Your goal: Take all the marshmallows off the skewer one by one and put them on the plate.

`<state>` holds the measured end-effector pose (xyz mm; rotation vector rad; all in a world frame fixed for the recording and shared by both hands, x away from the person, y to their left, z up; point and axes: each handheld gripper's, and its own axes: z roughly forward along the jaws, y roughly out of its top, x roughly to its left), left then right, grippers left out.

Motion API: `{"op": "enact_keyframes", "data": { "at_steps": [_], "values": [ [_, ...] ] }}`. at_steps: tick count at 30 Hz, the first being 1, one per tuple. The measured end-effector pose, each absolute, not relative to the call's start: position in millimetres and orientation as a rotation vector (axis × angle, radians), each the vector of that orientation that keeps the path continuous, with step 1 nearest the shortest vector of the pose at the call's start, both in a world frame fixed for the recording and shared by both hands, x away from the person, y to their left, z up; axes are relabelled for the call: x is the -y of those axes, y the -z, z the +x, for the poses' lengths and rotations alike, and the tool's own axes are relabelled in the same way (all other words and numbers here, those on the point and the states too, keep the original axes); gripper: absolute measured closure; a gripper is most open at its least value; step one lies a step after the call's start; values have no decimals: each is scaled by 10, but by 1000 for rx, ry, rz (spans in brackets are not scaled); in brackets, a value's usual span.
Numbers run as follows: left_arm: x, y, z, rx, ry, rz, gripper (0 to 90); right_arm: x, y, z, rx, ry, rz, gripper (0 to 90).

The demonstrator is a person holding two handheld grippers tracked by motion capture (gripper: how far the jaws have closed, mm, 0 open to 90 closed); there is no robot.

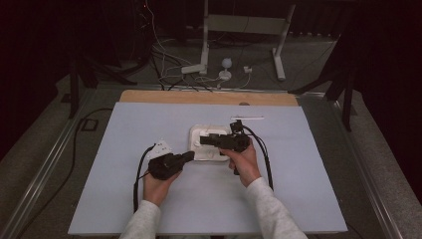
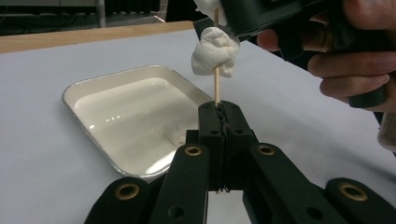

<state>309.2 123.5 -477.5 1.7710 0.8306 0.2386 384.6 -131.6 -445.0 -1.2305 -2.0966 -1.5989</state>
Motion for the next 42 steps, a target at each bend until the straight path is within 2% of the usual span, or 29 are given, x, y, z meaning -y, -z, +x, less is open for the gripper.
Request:
{"op": "enact_keyframes", "data": {
  "at_steps": [1,2,6,7,12,42],
  "values": [
    [-1231,4776,3091,-828,-239,1773,900,1316,4450,3846,2097,1599,-1231,542],
    [-1227,4778,3091,-825,-237,1773,900,1315,4451,3847,2070,1602,-1221,622],
    [-1217,4780,3087,-812,-232,1769,900,1312,4448,3847,2047,1608,-1205,679],
    [-1217,4780,3087,-810,-230,1768,900,1314,4441,3844,2035,1616,-1194,721],
    [-1223,4778,3084,-797,-236,1771,900,1314,4415,3819,2040,1639,-1190,767],
    [-1241,4822,3069,-751,-284,1804,900,1464,4199,3787,2038,1775,-1239,793]
  ]
}}
